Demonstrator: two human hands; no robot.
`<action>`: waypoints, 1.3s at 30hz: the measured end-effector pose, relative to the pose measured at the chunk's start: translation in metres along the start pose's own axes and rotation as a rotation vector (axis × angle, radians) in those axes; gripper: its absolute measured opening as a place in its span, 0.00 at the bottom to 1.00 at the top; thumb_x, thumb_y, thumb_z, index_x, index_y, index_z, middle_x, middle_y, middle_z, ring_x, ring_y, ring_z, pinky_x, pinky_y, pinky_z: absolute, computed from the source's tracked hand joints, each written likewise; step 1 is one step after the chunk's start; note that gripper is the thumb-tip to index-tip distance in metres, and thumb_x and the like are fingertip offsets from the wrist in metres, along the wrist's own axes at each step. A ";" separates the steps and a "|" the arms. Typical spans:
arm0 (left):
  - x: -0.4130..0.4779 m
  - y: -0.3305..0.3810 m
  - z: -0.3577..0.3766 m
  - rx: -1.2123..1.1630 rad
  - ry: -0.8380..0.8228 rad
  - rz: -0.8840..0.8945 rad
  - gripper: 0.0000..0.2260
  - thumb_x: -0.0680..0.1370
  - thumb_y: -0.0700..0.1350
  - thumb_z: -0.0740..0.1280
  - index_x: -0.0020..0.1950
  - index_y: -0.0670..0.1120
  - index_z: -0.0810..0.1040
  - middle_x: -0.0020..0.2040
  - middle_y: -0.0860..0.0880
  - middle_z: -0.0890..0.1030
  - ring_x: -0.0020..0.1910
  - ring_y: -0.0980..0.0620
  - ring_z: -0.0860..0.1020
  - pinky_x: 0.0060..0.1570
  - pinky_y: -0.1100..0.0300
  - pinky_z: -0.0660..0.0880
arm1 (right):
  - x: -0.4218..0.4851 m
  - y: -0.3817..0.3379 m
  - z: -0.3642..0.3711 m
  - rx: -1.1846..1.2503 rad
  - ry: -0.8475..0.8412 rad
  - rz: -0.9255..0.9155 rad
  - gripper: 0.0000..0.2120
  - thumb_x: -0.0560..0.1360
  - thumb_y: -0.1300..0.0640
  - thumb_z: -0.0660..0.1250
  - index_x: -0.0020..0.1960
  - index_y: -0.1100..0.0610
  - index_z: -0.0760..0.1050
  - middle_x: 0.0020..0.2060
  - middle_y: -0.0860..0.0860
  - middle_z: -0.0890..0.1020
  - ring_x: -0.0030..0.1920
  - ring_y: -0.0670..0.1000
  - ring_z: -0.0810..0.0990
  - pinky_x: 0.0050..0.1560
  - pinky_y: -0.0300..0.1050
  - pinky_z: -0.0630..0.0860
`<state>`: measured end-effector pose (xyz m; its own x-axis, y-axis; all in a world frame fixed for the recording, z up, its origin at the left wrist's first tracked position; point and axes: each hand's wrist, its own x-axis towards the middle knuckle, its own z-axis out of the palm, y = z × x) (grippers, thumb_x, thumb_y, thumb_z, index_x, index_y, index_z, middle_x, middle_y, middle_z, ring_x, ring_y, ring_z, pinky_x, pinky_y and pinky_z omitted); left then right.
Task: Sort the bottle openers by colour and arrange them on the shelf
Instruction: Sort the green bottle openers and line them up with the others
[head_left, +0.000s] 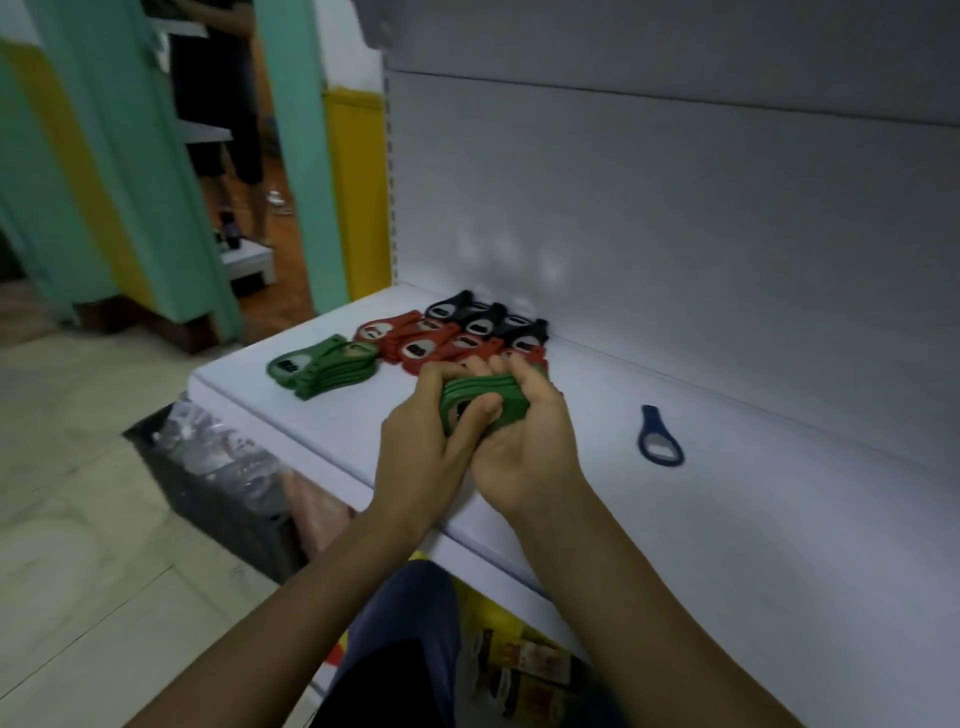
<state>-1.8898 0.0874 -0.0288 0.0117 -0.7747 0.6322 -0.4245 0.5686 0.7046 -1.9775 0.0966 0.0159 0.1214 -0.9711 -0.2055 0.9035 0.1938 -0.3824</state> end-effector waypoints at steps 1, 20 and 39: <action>0.000 -0.006 -0.009 0.027 0.014 -0.007 0.12 0.74 0.60 0.61 0.51 0.54 0.70 0.40 0.61 0.79 0.39 0.61 0.79 0.39 0.58 0.76 | 0.003 0.008 0.002 -0.032 -0.008 0.031 0.14 0.81 0.55 0.57 0.38 0.57 0.71 0.35 0.51 0.74 0.36 0.48 0.75 0.46 0.41 0.78; 0.023 -0.074 -0.073 0.245 -0.266 -0.512 0.20 0.78 0.60 0.57 0.51 0.42 0.74 0.44 0.44 0.79 0.45 0.45 0.76 0.42 0.54 0.70 | 0.087 0.013 0.014 -2.598 -0.828 -0.675 0.16 0.72 0.50 0.70 0.58 0.53 0.75 0.52 0.50 0.80 0.52 0.51 0.76 0.51 0.45 0.68; 0.011 -0.091 -0.093 0.641 -0.260 -0.191 0.26 0.70 0.64 0.66 0.62 0.50 0.74 0.53 0.50 0.75 0.44 0.46 0.78 0.34 0.59 0.69 | 0.128 0.019 0.040 -2.833 -0.918 -0.347 0.13 0.74 0.53 0.68 0.58 0.52 0.76 0.50 0.48 0.79 0.53 0.50 0.76 0.53 0.44 0.67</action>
<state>-1.7669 0.0532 -0.0561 -0.0436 -0.9307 0.3631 -0.8858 0.2040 0.4168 -1.9281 -0.0295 0.0179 0.7083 -0.6919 -0.1397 -0.6802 -0.7219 0.1270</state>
